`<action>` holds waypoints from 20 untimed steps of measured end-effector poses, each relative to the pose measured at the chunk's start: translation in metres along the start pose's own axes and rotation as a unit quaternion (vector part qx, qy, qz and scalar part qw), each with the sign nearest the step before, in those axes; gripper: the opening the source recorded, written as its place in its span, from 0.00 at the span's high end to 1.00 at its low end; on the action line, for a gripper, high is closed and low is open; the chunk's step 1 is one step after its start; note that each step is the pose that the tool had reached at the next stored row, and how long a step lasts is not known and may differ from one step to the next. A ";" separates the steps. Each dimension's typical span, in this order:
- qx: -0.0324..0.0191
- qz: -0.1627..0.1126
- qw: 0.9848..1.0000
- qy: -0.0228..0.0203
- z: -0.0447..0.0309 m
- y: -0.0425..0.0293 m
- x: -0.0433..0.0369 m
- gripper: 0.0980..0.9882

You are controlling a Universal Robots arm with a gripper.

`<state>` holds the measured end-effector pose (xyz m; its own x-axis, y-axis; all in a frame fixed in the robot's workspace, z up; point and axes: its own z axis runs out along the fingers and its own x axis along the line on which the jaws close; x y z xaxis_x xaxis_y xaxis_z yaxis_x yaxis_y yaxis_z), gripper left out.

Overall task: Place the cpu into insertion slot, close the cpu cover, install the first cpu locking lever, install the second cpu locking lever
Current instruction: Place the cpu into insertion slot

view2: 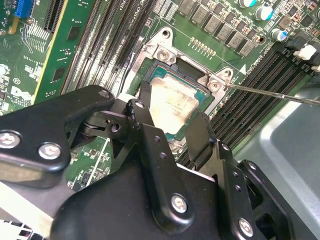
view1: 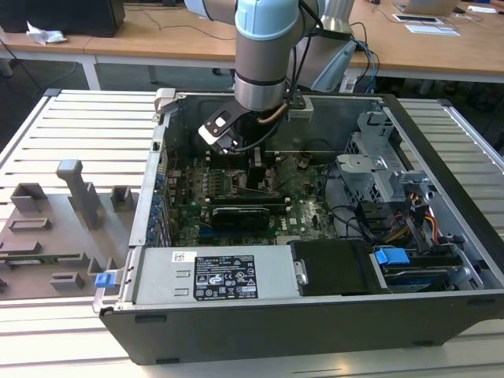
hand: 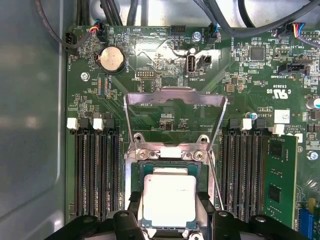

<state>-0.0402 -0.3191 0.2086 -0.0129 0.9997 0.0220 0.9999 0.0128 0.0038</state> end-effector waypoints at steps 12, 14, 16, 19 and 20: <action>0.000 0.000 1.000 0.000 0.0025 0.0000 -0.0001 0.41; 0.000 0.000 1.000 0.000 0.0043 0.0000 -0.0001 0.41; 0.000 0.000 1.000 0.000 0.0052 0.0000 -0.0001 0.41; 0.000 0.000 1.000 0.000 0.0065 0.0001 0.0000 0.41; 0.000 0.000 1.000 0.000 0.0071 0.0005 0.0003 0.41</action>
<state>-0.0397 -0.3186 0.2015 -0.0128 0.9997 0.0217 0.9999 0.0127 0.0036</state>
